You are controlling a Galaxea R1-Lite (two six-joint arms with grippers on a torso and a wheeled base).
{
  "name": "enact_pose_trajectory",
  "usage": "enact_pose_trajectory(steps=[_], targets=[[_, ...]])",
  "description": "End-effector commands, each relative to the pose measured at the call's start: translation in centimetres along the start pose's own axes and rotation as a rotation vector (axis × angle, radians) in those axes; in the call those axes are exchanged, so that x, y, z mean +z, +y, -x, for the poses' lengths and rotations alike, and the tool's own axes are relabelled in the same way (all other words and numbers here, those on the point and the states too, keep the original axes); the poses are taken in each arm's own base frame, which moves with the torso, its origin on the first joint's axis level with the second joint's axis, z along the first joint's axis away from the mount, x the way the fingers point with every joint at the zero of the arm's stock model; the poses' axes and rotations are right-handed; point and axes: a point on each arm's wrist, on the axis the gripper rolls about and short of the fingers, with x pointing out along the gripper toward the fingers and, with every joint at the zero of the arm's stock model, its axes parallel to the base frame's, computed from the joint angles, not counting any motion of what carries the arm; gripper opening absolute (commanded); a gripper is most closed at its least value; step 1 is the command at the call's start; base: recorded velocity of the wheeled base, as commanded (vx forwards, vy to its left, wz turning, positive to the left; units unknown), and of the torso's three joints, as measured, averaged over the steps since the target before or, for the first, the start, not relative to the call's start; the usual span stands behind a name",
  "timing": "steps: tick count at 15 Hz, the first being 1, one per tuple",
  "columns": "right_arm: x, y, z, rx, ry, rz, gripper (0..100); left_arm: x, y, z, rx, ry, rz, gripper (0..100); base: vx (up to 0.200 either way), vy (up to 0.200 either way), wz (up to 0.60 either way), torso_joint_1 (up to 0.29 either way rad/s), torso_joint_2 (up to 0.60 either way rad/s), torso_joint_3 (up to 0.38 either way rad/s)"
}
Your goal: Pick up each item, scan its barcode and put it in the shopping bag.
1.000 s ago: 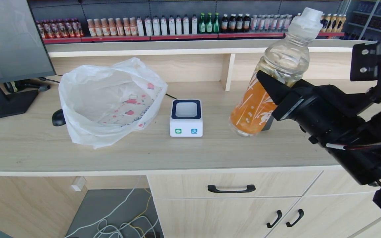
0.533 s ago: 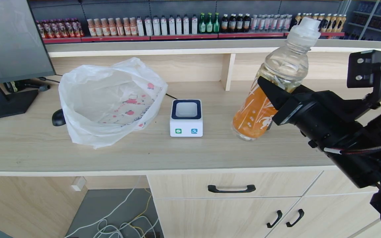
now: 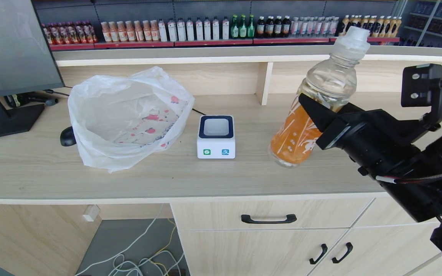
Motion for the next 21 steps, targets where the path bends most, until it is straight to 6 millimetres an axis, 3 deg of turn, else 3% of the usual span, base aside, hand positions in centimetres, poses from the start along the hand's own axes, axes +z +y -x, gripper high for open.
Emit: enact_pose_trajectory(steps=[1,13,21], targets=[[0.06,-0.06,0.55,0.002,0.007,0.002,0,0.00,0.00,0.00,0.000,0.000,0.001,100,0.000,0.000,0.00,0.000,0.00,0.000],[-0.14,-0.04,0.37,0.000,0.010,0.001,0,0.00,0.00,0.00,0.000,0.000,0.001,100,0.000,0.000,0.00,0.000,0.00,0.000],[-0.14,-0.02,0.27,0.002,0.008,-0.001,0,0.00,0.00,0.00,0.002,0.000,0.005,100,0.000,0.200,0.00,0.004,0.00,0.002]])
